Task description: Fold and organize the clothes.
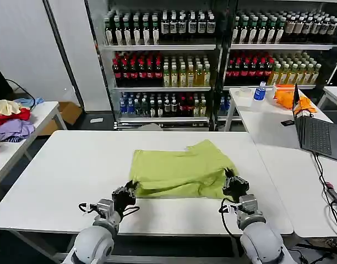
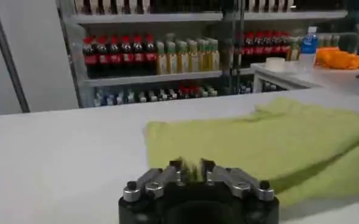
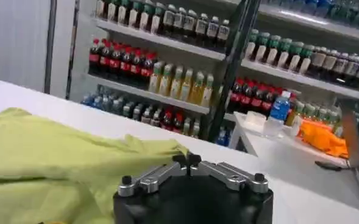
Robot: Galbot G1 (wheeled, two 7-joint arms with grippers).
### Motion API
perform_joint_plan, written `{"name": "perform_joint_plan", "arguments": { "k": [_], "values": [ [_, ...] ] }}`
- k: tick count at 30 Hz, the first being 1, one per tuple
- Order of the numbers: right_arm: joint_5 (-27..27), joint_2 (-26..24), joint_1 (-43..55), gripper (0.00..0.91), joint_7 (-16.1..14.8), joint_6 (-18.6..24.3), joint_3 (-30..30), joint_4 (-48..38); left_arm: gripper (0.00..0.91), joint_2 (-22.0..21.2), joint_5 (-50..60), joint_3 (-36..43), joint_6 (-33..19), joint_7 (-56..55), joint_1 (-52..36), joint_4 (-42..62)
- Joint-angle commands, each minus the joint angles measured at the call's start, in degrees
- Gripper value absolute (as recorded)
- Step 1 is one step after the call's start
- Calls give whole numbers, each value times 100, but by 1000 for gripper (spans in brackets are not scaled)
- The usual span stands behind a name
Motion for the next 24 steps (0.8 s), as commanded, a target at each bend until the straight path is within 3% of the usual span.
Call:
{"name": "perform_joint_plan", "arguments": {
  "k": [1, 8, 13, 17, 24],
  "values": [
    [-176, 8, -120, 907, -6, 30, 106, -124, 907, -1, -74, -135, -162, -76, 64, -49],
    [-119, 23, -713, 907, 27, -157, 598, 266, 907, -34, -60, -309, -170, -134, 550, -180],
    [432, 96, -1050, 907, 213, -631, 855, 400, 907, 17, -100, -354, -170, -130, 730, -177],
    [749, 150, -1021, 907, 267, -901, 898, 338, 907, 50, -139, -267, -22, -132, 534, 1],
    [684, 195, -767, 907, 241, -908, 665, 35, 907, 43, -263, -52, 191, -193, 117, 251]
  ]
}}
